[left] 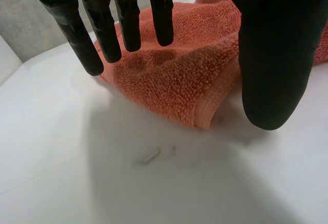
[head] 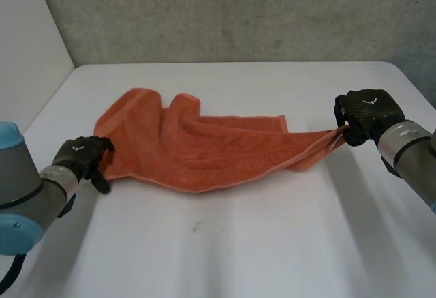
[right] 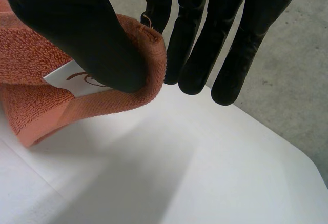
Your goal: Fold the laundry
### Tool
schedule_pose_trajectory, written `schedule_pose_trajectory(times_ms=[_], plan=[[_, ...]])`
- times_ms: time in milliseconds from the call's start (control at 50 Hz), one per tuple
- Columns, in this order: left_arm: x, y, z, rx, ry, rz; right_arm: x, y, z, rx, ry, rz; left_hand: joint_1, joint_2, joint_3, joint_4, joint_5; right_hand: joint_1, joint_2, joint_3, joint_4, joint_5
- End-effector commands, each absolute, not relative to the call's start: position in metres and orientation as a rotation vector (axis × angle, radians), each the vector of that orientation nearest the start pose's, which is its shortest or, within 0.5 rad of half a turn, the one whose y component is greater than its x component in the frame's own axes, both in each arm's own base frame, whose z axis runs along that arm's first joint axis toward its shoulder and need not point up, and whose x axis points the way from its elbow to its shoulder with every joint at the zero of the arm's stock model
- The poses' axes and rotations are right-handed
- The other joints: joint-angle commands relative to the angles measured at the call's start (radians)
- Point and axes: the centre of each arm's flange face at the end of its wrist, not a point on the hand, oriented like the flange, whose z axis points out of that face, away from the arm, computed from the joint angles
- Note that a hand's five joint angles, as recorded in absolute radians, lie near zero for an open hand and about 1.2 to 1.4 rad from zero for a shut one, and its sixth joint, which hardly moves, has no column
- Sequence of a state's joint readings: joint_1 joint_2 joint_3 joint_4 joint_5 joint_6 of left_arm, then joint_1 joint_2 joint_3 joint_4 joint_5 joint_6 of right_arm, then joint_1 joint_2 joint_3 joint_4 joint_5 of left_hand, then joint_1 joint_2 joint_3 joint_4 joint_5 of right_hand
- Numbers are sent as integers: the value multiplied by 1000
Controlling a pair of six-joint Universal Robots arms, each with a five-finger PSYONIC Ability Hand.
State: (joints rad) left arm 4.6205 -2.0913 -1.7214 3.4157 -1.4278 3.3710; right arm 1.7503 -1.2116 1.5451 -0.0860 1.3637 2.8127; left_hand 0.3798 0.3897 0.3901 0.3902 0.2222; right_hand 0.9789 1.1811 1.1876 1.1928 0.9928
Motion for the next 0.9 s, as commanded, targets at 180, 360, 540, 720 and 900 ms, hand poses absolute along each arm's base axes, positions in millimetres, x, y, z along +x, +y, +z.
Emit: schedule_pose_trajectory(times_ms=[180, 360, 540, 720, 900], plan=[[-167, -343, 126, 493, 2540, -1843, 210, -323, 209, -802, 2273, -1910, 1016, 1007, 1006, 1006, 1000, 417, 215, 209, 203, 229], [-169, -324, 199, 560, 2346, -2016, 209, -307, 243, -971, 2317, -1882, 1016, 1007, 1006, 1006, 1000, 417, 215, 209, 203, 229], [-169, -290, 221, 806, 2249, -1852, 203, -271, 233, -1370, 2476, -1558, 1016, 1007, 1006, 1006, 1000, 417, 215, 209, 203, 229], [-169, -289, 146, 1154, 2286, -1433, 208, -272, 170, -1484, 2537, -1237, 1016, 1007, 1006, 1006, 1000, 417, 215, 209, 203, 229], [-190, -375, 209, 1072, 1878, -1808, 243, -357, 272, -1190, 2329, -2027, 1016, 1007, 1006, 1006, 1000, 417, 215, 209, 203, 229]])
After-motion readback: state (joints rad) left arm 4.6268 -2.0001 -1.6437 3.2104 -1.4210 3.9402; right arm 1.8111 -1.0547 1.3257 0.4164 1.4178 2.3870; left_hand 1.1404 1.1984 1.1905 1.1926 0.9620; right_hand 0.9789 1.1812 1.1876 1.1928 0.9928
